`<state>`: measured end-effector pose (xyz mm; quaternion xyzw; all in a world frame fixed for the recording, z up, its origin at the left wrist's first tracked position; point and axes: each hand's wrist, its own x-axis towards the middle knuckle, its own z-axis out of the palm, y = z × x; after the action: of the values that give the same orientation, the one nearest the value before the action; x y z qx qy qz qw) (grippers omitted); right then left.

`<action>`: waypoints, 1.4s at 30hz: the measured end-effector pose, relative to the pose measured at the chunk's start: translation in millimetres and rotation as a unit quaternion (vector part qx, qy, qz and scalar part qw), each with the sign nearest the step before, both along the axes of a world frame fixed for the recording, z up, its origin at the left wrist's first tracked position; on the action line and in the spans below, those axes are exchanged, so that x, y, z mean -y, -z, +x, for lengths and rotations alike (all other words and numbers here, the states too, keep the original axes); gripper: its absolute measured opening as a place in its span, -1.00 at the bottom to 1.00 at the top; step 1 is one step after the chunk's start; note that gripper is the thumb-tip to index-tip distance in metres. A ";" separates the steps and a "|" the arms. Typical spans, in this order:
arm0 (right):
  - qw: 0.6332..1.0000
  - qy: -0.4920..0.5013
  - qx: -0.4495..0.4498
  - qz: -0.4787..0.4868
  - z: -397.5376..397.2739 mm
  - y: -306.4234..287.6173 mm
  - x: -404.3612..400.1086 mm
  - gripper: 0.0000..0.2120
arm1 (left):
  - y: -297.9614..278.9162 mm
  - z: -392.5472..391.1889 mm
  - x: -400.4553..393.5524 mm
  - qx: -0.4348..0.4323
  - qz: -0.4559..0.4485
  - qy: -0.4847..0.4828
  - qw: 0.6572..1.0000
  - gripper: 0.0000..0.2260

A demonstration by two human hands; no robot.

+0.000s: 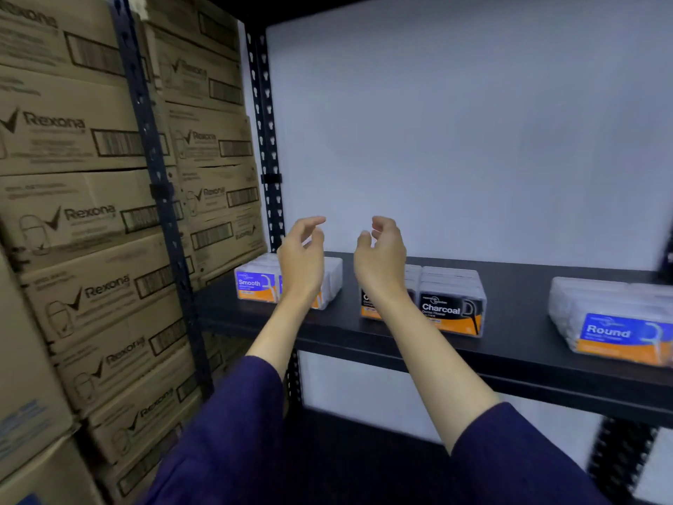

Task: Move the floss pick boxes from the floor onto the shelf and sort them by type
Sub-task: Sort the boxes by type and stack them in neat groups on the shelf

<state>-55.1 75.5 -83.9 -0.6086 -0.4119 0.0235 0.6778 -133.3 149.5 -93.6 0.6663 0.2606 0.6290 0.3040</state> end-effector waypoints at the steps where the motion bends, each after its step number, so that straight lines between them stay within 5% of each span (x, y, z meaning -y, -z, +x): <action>1: 1.000 0.009 0.016 -0.011 9.3 -0.6 10.6 -0.65 | 2.0 12.1 6.0 -0.013 -0.011 0.019 1.000 -0.76; 8: 0.967 0.141 0.157 -0.145 83.2 23.9 76.8 -0.65 | 35.9 70.7 10.3 -0.169 -0.127 0.107 0.972 -0.78; 15: 0.986 0.011 -0.019 -0.168 101.2 49.8 91.4 -0.42 | 40.2 75.2 12.6 -0.179 -0.175 0.170 0.953 -0.70; 27: 0.986 0.038 -0.036 -0.160 122.7 53.5 104.2 -0.46 | 46.7 89.9 30.0 -0.176 -0.188 0.162 0.953 -0.67; 34: 0.985 0.064 0.020 -0.156 122.2 54.0 105.0 -0.47 | 41.9 86.0 35.0 -0.184 -0.147 0.143 0.961 -0.61; 42: 0.947 0.164 0.234 -0.148 105.1 22.9 130.3 -0.66 | 9.3 85.3 94.4 -0.183 0.059 0.038 0.981 -0.80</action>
<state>50.0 -54.8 -106.9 -0.7495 -0.4452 -0.1699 0.4595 -48.0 55.1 -102.9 0.7964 0.2493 0.4984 0.2349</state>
